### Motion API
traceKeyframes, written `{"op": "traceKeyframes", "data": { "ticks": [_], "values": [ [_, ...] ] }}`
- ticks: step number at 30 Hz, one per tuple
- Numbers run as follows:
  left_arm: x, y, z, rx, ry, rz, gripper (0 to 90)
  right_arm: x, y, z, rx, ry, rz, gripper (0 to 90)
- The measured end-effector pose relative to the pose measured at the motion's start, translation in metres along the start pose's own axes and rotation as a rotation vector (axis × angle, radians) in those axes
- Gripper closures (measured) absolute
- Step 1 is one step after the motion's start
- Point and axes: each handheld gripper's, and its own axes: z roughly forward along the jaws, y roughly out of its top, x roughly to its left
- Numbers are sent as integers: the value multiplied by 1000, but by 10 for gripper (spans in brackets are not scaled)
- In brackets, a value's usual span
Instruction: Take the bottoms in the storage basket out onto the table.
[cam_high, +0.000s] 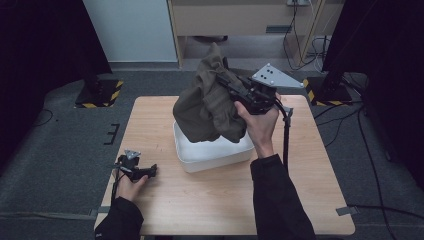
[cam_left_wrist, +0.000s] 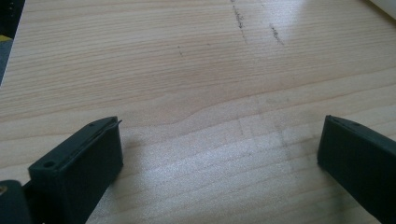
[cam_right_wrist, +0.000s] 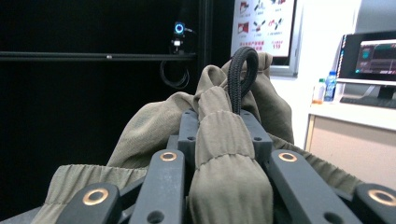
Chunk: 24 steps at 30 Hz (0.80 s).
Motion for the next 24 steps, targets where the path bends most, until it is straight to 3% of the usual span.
{"op": "traceKeyframes", "data": {
  "ticks": [15,24],
  "values": [
    [0,0,0,-1,1,-1,0,3,31,-56,-79,12,-30,746],
    [0,0,0,-3,1,-3,0,10,36,-89,-109,35,-45,746]
  ]
}}
